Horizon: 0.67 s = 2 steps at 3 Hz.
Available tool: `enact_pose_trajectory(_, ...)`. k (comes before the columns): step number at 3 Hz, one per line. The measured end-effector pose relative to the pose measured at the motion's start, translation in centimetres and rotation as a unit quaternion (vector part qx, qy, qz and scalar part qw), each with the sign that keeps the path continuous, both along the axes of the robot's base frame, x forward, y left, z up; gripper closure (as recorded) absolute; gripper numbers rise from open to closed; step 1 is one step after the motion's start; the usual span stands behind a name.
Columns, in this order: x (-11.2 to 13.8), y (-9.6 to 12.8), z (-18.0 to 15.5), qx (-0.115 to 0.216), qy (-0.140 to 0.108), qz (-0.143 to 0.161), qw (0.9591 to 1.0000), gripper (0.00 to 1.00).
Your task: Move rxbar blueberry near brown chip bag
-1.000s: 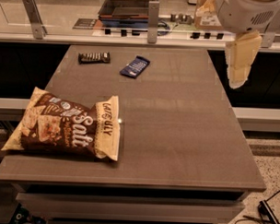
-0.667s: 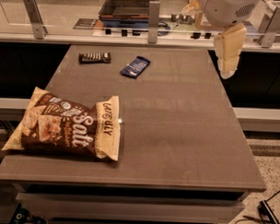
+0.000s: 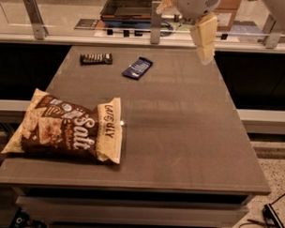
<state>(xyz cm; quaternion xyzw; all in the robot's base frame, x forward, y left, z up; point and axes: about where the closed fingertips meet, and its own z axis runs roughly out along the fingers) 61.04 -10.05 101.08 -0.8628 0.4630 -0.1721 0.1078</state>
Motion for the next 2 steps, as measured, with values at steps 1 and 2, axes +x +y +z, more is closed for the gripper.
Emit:
enact_pose_trajectory(1, 5.67, 3.97, -2.94, 0.021, 0.014, 0.027, 0.9993, 0.00)
enact_pose_trajectory(2, 5.71, 4.01, -2.93, 0.021, 0.013, 0.028, 0.9993, 0.00)
